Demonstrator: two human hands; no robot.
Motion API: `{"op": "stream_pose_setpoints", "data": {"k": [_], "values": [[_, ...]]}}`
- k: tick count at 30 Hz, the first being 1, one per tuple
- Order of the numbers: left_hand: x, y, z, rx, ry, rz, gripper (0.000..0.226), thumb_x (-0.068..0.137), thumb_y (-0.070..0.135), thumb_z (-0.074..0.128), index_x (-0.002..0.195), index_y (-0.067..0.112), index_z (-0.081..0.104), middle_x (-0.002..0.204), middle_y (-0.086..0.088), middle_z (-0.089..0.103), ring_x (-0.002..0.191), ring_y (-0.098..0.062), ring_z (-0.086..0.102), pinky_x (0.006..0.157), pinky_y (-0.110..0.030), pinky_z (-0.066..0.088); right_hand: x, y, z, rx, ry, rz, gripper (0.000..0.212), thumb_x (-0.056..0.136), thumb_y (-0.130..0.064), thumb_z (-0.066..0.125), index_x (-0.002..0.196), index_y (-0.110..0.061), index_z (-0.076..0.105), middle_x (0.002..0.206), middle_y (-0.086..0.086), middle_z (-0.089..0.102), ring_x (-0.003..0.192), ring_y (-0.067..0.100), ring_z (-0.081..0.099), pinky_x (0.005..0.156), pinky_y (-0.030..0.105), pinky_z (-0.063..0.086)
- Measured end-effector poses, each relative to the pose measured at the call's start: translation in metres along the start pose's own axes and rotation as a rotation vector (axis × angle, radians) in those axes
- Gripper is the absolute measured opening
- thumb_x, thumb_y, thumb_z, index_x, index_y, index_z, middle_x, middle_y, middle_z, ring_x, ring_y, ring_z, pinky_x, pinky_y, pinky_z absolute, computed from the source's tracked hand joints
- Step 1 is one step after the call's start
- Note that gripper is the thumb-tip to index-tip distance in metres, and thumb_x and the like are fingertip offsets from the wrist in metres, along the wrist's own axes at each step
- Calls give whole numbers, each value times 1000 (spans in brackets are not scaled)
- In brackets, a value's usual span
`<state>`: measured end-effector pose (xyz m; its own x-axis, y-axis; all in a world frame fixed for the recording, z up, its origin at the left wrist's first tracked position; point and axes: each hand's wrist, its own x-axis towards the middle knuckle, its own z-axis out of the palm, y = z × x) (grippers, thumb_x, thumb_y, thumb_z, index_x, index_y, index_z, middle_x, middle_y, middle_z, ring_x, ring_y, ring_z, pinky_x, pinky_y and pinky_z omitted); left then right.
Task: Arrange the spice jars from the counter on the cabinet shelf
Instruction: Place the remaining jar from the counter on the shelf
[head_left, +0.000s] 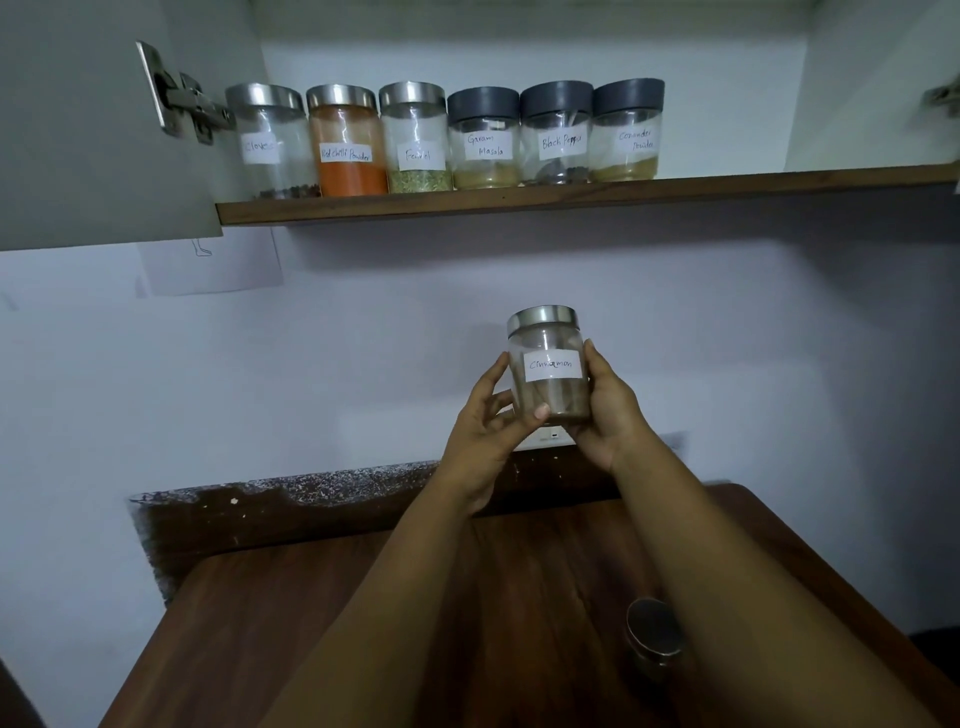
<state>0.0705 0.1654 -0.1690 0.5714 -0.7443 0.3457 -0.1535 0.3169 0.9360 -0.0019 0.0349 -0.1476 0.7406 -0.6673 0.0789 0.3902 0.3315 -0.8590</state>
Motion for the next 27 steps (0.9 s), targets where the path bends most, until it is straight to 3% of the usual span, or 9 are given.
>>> {"op": "stream_pose_setpoints", "data": {"k": [3, 7, 11, 15, 19, 23, 27], "values": [[4, 7, 4, 3, -6, 27, 76, 82, 17, 75, 143, 42, 38, 125, 4, 59, 112, -3, 58, 84, -19, 44, -2, -8, 2, 17, 4, -22, 45, 98, -48, 45, 119, -13, 64, 115, 14, 70, 105, 31, 67, 88, 43, 55], [11, 16, 9, 17, -12, 46, 75, 81, 18, 75, 141, 43, 39, 128, 1, 58, 117, -8, 57, 95, -28, 42, -1, -20, 2, 29, 5, -51, 49, 98, -48, 45, 125, -11, 62, 118, 16, 69, 110, 33, 65, 99, 48, 50], [23, 25, 19, 50, -23, 89, 79, 76, 26, 78, 143, 44, 38, 136, -3, 54, 124, -15, 53, 107, -41, 40, 0, -36, 1, 38, 20, -88, 48, 98, -48, 45, 124, -12, 62, 117, 16, 69, 107, 32, 67, 97, 47, 51], [40, 37, 33, 71, -24, 170, 77, 77, 26, 78, 142, 43, 40, 137, 5, 50, 122, -13, 53, 104, -37, 44, 0, -63, 0, 31, 11, -146, 46, 99, -47, 43, 122, -12, 63, 114, 15, 70, 104, 30, 68, 90, 43, 54], [57, 53, 50, 71, -56, 237, 76, 79, 22, 77, 143, 42, 40, 133, 14, 49, 122, -9, 52, 89, -23, 49, 4, -91, -6, 21, -6, -219, 46, 100, -46, 41, 119, -10, 63, 112, 15, 71, 104, 30, 68, 93, 45, 53], [72, 66, 72, 64, -61, 296, 79, 72, 29, 79, 141, 43, 42, 133, 14, 51, 122, -10, 54, 101, -33, 48, 10, -120, -16, -19, -24, -263, 42, 101, -46, 39, 109, -15, 67, 102, 9, 75, 94, 23, 71, 90, 41, 54], [89, 78, 102, 79, -33, 355, 81, 69, 33, 84, 137, 48, 43, 133, 13, 54, 120, -11, 56, 100, -36, 50, 19, -152, -30, -34, -49, -324, 40, 101, -47, 38, 104, -20, 68, 96, 6, 76, 96, 23, 70, 94, 43, 53]]}}
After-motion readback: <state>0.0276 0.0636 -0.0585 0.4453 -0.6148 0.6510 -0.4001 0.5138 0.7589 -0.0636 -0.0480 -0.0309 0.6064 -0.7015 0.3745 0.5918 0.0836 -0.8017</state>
